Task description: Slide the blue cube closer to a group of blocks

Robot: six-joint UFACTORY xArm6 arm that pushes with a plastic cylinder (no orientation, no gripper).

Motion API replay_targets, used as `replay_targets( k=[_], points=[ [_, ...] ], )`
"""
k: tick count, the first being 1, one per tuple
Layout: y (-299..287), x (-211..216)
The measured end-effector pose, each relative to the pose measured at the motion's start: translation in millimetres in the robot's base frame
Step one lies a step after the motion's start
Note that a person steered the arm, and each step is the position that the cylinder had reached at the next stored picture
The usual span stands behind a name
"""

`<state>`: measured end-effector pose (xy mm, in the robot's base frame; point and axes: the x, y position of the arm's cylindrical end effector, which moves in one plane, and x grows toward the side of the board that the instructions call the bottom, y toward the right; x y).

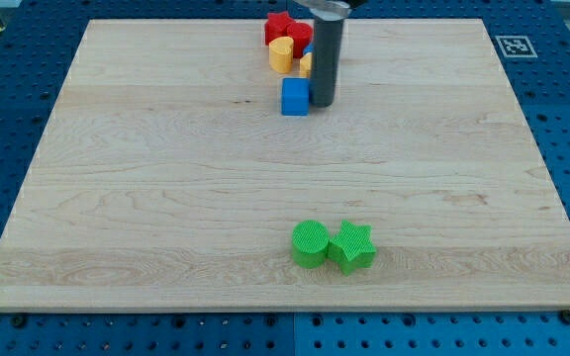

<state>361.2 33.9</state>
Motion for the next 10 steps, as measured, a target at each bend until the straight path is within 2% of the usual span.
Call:
replay_targets(
  k=[1, 2, 3, 4, 10],
  points=[
    [1, 17],
    [-7, 52],
    [-49, 52],
    [-65, 40],
    [-37, 29]
  ],
)
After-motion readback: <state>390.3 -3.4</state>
